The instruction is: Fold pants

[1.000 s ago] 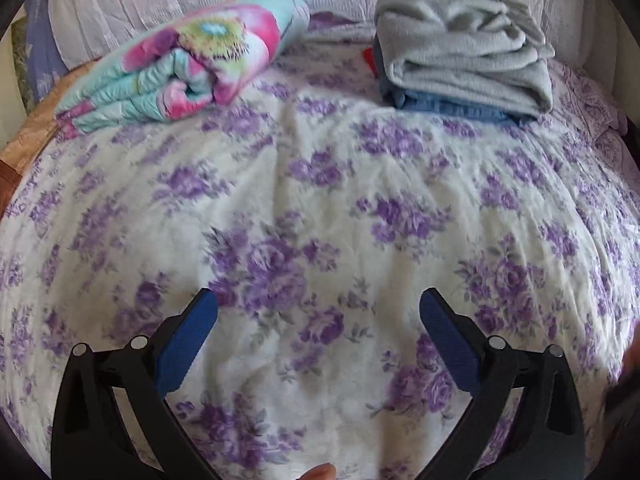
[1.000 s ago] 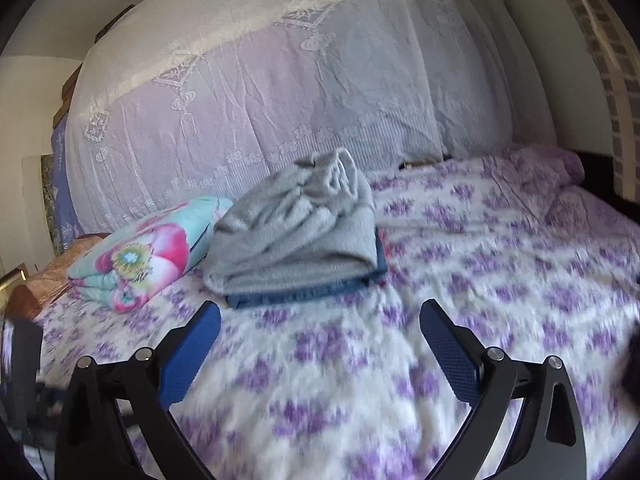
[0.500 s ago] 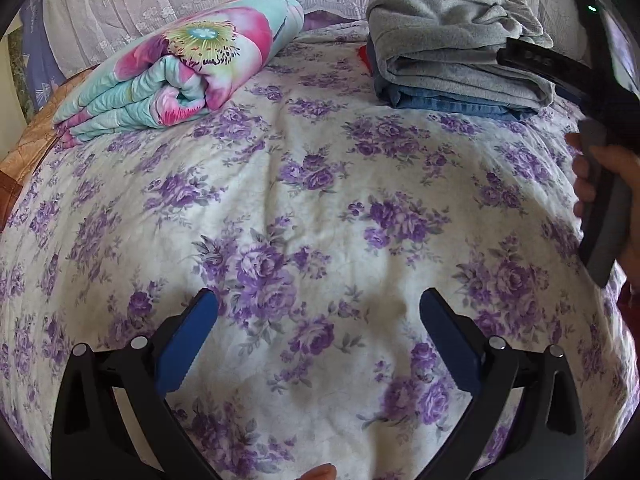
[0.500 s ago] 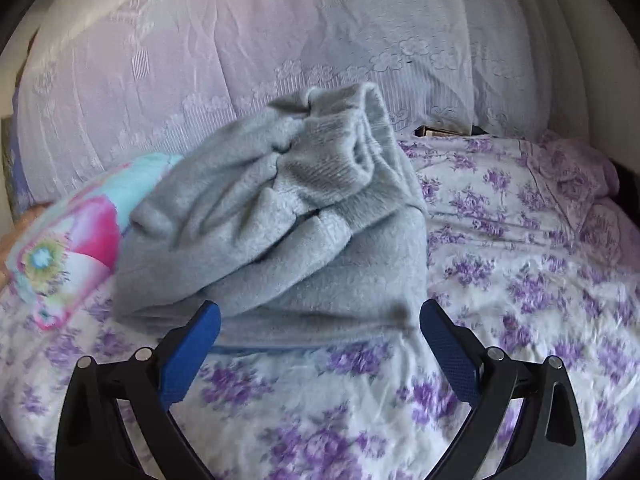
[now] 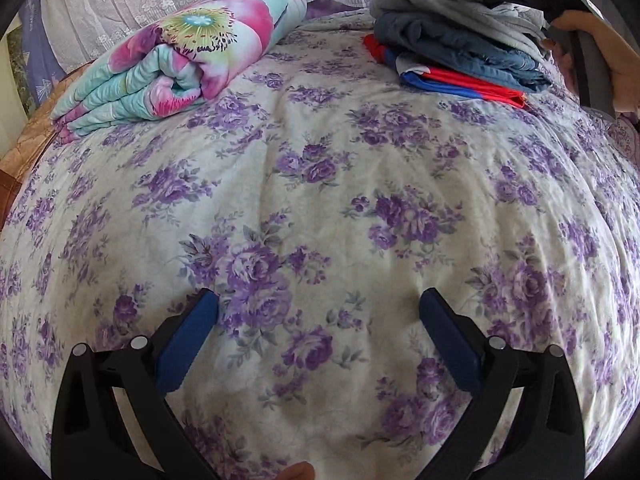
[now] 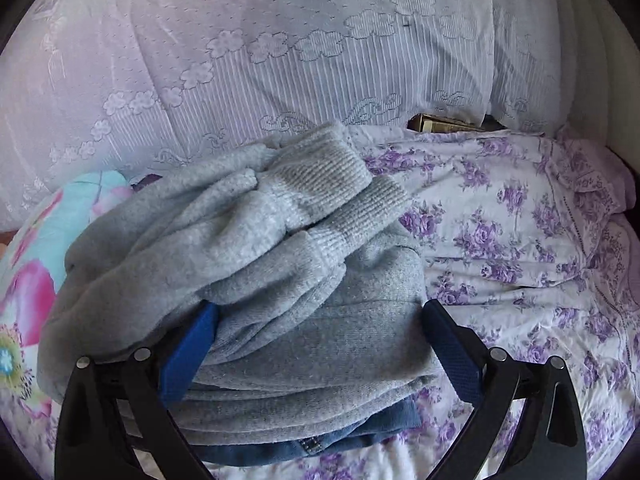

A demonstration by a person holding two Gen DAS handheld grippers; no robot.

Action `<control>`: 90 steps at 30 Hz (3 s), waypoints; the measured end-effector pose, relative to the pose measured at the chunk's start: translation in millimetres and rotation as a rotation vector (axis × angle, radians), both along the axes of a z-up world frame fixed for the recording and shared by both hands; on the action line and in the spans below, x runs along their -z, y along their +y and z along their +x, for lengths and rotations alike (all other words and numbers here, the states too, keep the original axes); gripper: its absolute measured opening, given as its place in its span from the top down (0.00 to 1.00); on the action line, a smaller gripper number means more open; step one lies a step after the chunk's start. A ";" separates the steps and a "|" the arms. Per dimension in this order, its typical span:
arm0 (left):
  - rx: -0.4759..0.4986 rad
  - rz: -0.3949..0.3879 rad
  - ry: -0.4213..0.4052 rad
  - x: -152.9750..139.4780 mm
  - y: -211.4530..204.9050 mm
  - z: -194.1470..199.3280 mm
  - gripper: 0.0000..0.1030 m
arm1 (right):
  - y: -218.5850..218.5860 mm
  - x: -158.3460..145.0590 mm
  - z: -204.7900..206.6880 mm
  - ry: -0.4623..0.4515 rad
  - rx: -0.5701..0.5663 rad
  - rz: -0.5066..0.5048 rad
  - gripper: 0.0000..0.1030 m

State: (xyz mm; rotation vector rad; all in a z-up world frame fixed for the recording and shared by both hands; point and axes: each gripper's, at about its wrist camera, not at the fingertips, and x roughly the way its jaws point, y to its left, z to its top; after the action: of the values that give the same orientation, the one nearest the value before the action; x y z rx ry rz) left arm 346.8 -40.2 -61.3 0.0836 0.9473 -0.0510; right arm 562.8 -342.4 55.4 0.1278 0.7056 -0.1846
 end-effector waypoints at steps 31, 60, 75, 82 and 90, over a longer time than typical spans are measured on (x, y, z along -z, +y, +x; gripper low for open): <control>-0.058 0.106 -0.157 -101.9 -118.1 257.5 0.04 | -36.4 -29.3 64.4 0.058 0.043 0.018 0.03; -0.110 -0.005 -0.148 -117.3 -64.2 180.8 0.04 | 4.7 -75.1 -24.8 -0.114 -0.028 -0.219 0.03; -0.066 0.055 -0.305 -148.1 -25.7 39.9 0.04 | 14.1 -61.0 -149.3 -0.115 -0.172 -0.067 0.03; -0.044 0.034 -0.396 -147.9 -25.9 -46.7 0.04 | 7.5 -41.5 -267.5 -0.205 -0.225 0.142 0.03; -0.009 0.029 -0.458 -146.4 -41.8 -98.2 0.04 | 21.4 -41.1 -353.6 -0.396 -0.208 0.112 0.03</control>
State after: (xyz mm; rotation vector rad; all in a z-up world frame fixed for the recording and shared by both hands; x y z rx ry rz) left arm 248.6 -82.0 85.2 0.1119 0.4905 -0.0088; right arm 209.3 -321.0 96.5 0.1905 0.3303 0.0797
